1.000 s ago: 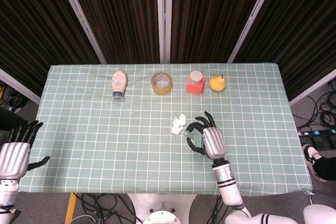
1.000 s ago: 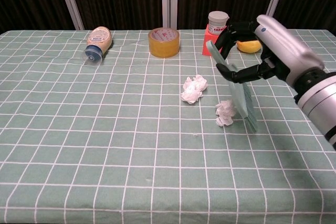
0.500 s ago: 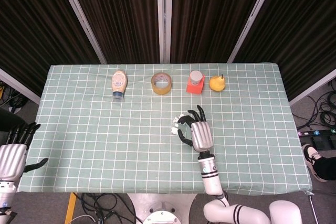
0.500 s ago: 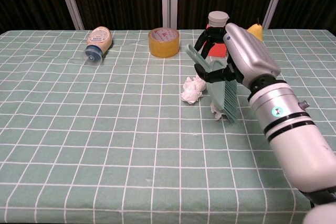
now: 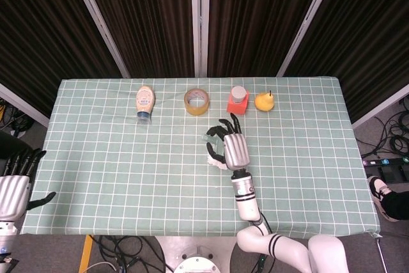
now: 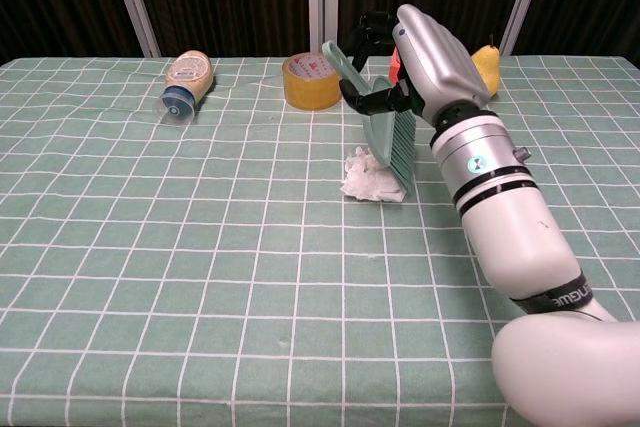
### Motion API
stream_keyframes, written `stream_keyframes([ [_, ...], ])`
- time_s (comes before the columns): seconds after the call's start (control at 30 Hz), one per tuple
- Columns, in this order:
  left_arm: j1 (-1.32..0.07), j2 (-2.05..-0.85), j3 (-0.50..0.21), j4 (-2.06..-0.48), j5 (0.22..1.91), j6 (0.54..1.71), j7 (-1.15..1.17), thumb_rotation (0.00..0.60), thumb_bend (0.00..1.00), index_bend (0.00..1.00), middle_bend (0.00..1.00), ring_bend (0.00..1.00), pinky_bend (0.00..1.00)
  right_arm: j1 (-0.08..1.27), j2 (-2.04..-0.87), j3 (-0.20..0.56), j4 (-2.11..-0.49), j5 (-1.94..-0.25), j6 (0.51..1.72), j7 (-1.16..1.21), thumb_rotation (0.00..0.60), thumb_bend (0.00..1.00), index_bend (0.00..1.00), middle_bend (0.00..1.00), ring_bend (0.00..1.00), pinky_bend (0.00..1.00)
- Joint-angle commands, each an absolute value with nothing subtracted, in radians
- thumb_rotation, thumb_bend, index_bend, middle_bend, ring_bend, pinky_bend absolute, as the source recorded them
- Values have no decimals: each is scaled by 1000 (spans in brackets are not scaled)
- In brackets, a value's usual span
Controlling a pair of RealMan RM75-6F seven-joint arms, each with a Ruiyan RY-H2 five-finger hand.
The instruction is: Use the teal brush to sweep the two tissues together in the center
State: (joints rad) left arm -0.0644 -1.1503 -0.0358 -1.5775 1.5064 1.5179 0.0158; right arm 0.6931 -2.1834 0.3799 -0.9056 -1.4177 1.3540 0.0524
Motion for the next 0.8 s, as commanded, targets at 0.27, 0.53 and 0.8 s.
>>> stream_keyframes([
  [0.27,-72,-1159,-36,-1572,1511,1508,20,600,0,114,99,11,36,527,-1656,243,-1362,-1415,1258,-21,600,446,530,525,207,0],
  [0.53,-74,-1161,-33,-1586,1508,1501,46,600,0,114,98,12,36,538,-1455,136,-1402,-1332,994,-94,600,442,517,474,117,0],
  [0.8,-75,-1161,-34,-1594,1504,1499,60,600,0,114,98,11,36,545,-1507,97,-1284,-1327,986,-221,600,427,390,403,47,0],
])
